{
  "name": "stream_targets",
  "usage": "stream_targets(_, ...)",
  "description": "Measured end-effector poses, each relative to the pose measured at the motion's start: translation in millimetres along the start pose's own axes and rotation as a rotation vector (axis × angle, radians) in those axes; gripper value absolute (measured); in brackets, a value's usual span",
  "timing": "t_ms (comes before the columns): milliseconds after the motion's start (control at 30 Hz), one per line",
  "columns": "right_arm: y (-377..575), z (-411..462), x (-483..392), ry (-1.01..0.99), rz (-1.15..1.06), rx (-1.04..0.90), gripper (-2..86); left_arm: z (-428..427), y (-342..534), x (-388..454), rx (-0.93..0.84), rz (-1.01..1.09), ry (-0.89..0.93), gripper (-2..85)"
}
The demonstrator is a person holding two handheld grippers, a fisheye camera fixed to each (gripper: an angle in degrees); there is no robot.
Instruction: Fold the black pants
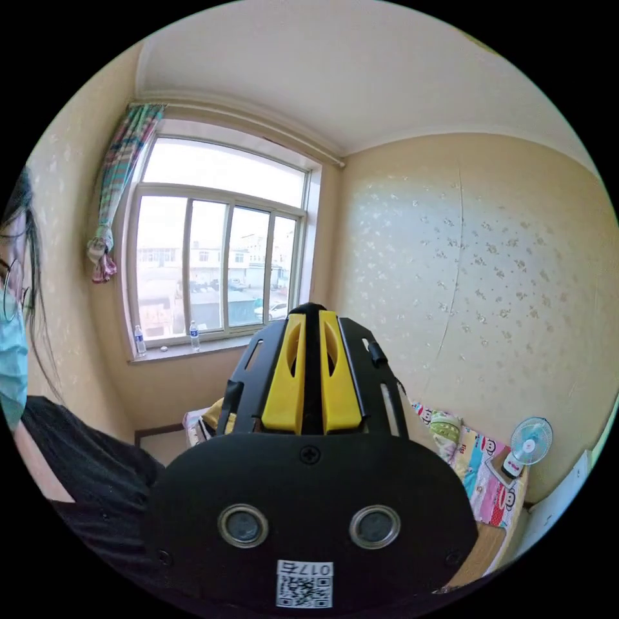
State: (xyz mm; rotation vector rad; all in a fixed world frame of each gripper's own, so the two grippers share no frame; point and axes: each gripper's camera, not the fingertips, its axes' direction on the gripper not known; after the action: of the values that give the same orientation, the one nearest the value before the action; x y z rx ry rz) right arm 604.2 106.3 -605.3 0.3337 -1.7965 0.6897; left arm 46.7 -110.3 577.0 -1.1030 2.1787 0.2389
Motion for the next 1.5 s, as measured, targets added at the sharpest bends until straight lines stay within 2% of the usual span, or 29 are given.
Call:
stream_targets(133, 28.8, -40.5, 27.3, 0.019, -0.047, -0.056, 3.0, 8.9, -3.0, 1.9, -0.038, 0.117, 0.051, 4.8)
stream_targets(267, 66.2, -74.4, 90.5, 0.126, 0.041, -0.182, 3.3, 12.1, 5.7, 54.8, -0.192, 0.472, 0.078, 4.5)
stream_targets(333, 105.0, -78.4, 154.1, 0.173, 0.219, -0.379, 3.4, 24.5, 28.4, 94.2, -0.293, 0.695, 0.016, 4.4)
stream_targets(400, 147.0, -72.0, 203.0, 0.117, 0.364, -0.523, 3.3, 55.2, 80.3, 139.3, -0.466, 1.02, -0.16, 4.4)
stream_targets(500, 223.6, -40.5, 258.3, -0.031, 0.567, -0.728, 2.4, 97.8, 138.9, 144.2, -0.646, 1.204, -0.24, 4.3)
stream_targets(600, 273.4, -11.5, 278.0, -0.144, 0.665, -0.836, 1.5, 129.4, 172.2, 112.6, -0.823, 1.201, -0.108, 4.1)
stream_targets(700, 289.2, -22.1, 299.9, -0.325, 0.779, -0.704, 1.7, 147.8, 202.9, 77.1, -0.955, 1.165, -0.011, 4.0)
stream_targets(767, 297.8, -24.5, 313.8, -0.374, 0.815, -0.715, 2.1, 149.2, 213.1, 53.2, -0.991, 1.081, 0.093, 4.0)
stream_targets(800, 309.8, -18.4, 324.4, -0.356, 0.838, -0.829, 3.0, 147.5, 216.5, 36.0, -0.987, 1.008, 0.159, 4.1)
stream_targets(833, 329.2, -7.8, 335.6, -0.322, 0.86, -1.009, 4.6, 146.6, 218.3, 27.8, -0.984, 0.979, 0.179, 4.1)
stream_targets(900, 366.5, 2.5, 352.4, -0.243, 0.914, -1.249, 7.5, 143.7, 230.0, 1.0, -0.992, 0.922, 0.196, 4.1)
stream_targets(933, 383.6, 0.6, 360.7, -0.223, 0.951, -1.291, 8.8, 143.3, 233.5, -4.4, -0.994, 0.913, 0.194, 4.1)
stream_targets(1000, 394.3, -11.7, 367.3, -0.323, 1.006, -1.192, 9.3, 145.0, 248.3, -22.9, -1.016, 0.872, 0.193, 4.0)
stream_targets(1100, 392.2, -44.0, 369.9, -0.606, 1.028, -0.833, 10.0, 155.8, 274.5, -33.0, -1.123, 0.86, 0.24, 4.0)
stream_targets(1133, 390.4, -55.6, 369.8, -0.664, 1.009, -0.717, 10.6, 158.4, 280.1, -33.3, -1.144, 0.863, 0.247, 4.0)
stream_targets(1200, 388.4, -66.8, 366.3, -0.699, 0.96, -0.63, 12.1, 168.3, 298.7, -34.6, -1.201, 0.855, 0.294, 4.1)
stream_targets(1367, 375.9, -77.0, 346.2, -0.563, 0.801, -0.637, 20.0, 187.3, 325.0, -43.9, -1.189, 0.77, 0.47, 4.2)
stream_targets(1433, 359.7, -83.7, 335.1, -0.453, 0.722, -0.574, 24.1, 197.7, 334.6, -48.5, -1.187, 0.711, 0.544, 4.2)
stream_targets(1500, 340.3, -88.1, 330.5, -0.479, 0.666, -0.469, 25.9, 211.9, 350.0, -57.4, -1.202, 0.618, 0.646, 4.2)
